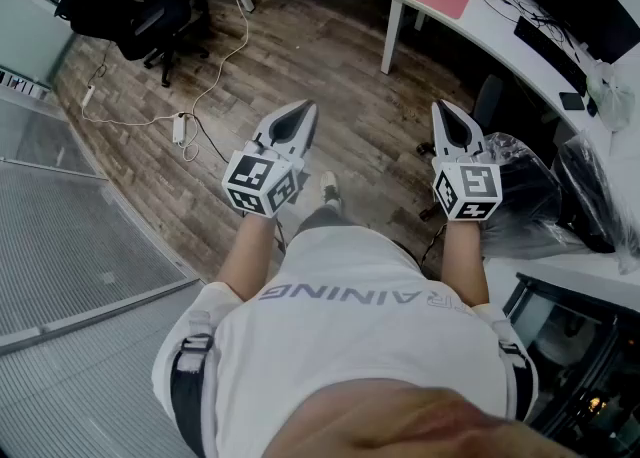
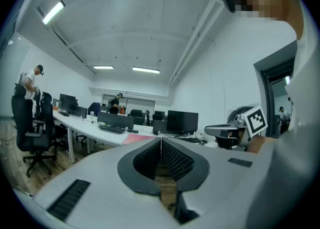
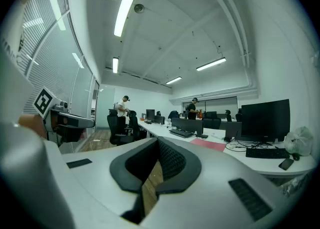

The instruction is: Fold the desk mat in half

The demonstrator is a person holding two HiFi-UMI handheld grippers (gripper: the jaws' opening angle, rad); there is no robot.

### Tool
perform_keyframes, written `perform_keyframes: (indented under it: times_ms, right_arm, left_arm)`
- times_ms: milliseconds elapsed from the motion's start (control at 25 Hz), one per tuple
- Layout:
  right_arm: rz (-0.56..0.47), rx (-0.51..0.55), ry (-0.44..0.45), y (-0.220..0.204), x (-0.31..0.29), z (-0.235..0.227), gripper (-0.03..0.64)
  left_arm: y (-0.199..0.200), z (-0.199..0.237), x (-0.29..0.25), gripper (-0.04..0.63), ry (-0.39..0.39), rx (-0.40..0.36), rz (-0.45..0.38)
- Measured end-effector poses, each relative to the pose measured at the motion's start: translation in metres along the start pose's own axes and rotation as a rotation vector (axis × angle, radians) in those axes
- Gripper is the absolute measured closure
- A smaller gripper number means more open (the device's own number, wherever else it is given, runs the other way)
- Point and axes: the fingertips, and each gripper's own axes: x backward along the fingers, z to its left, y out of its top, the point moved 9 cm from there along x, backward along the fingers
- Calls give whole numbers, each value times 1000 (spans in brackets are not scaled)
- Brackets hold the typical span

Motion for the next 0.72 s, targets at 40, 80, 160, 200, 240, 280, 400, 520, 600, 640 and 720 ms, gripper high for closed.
perform_keyframes:
  times_ms: [40, 80, 160, 200, 240, 280, 400, 520, 600, 640, 720]
  right_arm:
    - [2, 0, 0, 0, -1, -1, 594]
    - [4, -1, 0, -1, -2, -1, 594]
    - [5, -1, -2, 0, -4, -3, 594]
    - [5, -1, -3, 0, -6, -3, 594]
    - [6, 0, -4, 1, -8, -4, 594]
    - [6, 1, -5, 1, -10, -5, 594]
    - [6, 3, -9, 1, -12, -9, 594]
    - [0, -18, -31, 0, -12, -15, 594]
    - [-26, -47, -44, 0, -13, -18, 594]
    - [-39, -61, -42, 1, -14, -20, 594]
    - [-50, -77, -30, 0, -19, -21, 593]
  left_arm:
    - [0, 0, -1, 563, -1, 2, 2]
    - [0, 1, -3, 563, -1, 4, 3]
    - [1, 2, -6, 563, -2, 6, 4]
    - [1, 4, -8, 563, -2, 8, 5]
    - [1, 5, -9, 563, -1, 10, 7]
    - [1, 6, -11, 563, -1, 12, 9]
    - [1, 7, -16, 563, -2, 15, 12]
    - [2, 7, -21, 563, -9, 15, 12]
    - [2, 8, -23, 563, -10, 14, 12]
    - [1, 9, -24, 563, -10, 15, 13]
    - [0, 13, -26, 563, -6, 21, 17]
